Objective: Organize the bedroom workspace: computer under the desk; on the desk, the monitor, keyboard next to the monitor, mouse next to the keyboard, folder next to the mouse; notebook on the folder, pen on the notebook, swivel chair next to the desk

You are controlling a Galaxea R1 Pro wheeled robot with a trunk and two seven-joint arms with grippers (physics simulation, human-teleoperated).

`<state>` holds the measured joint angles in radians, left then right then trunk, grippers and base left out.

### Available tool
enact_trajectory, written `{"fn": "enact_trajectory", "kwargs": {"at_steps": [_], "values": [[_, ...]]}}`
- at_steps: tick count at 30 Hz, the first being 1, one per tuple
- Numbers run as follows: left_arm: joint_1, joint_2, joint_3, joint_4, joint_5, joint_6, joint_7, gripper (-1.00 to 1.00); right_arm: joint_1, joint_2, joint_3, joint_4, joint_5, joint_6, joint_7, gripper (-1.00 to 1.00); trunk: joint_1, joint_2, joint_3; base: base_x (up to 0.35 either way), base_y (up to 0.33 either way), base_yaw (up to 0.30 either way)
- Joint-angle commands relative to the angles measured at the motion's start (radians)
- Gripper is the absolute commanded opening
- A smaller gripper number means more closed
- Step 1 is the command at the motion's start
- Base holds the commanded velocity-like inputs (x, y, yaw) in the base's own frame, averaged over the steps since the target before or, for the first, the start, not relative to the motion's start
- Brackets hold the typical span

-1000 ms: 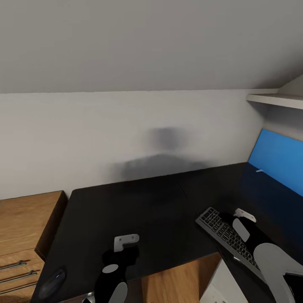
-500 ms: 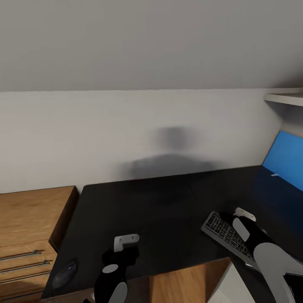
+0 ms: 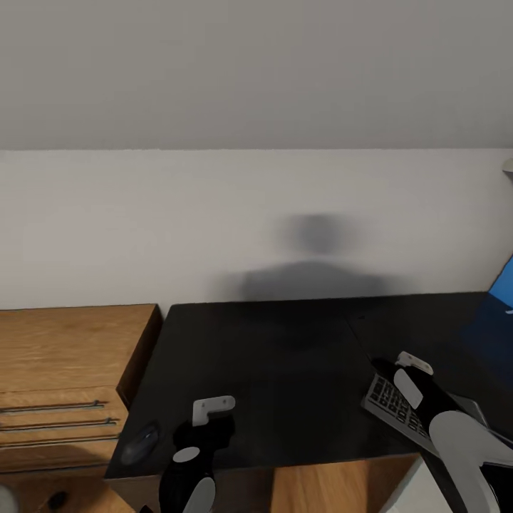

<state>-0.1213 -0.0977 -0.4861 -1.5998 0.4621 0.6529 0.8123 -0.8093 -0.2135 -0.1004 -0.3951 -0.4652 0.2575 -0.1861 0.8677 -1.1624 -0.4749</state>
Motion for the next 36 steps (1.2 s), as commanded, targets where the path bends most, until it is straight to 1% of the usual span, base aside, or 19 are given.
{"fn": "enact_trajectory", "kwargs": {"at_steps": [1, 7, 20, 25, 33, 36], "values": [[-0.001, 0.0, -0.002, -0.001, 0.009, 0.002, 0.01, 1.0, 0.001, 0.0, -0.001, 0.016, -0.027, 0.003, -0.004, 1.0, 0.0, -0.001, -0.002, 0.0, 0.0, 0.245], [-0.001, 0.001, -0.001, -0.003, 0.009, 0.002, 0.01, 1.0, 0.001, 0.0, -0.002, 0.016, -0.027, 0.003, -0.004, 1.0, 0.0, -0.001, -0.005, 0.0, 0.0, 0.156], [-0.001, 0.001, 0.0, -0.003, 0.009, 0.002, 0.01, 1.0, 0.001, 0.0, -0.002, 0.016, -0.027, 0.004, -0.001, 1.0, 0.0, -0.001, -0.005, -0.001, 0.0, 0.009], [-0.001, 0.001, 0.0, -0.003, 0.009, 0.002, 0.01, 1.0, 0.001, 0.0, -0.002, 0.016, -0.027, 0.005, -0.001, 1.0, 0.0, -0.001, -0.005, -0.188, 0.0, 0.0], [-0.001, 0.001, 0.0, -0.003, 0.009, 0.002, 0.01, 1.0, 0.001, 0.0, -0.002, 0.016, -0.027, 0.004, -0.001, 1.0, 0.0, -0.001, -0.005, -0.033, 0.0, 0.0], [-0.001, 0.001, -0.001, -0.003, 0.009, 0.002, 0.01, 1.0, 0.001, 0.0, -0.002, 0.016, -0.027, 0.004, -0.001, 1.0, 0.0, -0.001, -0.005, -0.167, 0.0, 0.0]]}}
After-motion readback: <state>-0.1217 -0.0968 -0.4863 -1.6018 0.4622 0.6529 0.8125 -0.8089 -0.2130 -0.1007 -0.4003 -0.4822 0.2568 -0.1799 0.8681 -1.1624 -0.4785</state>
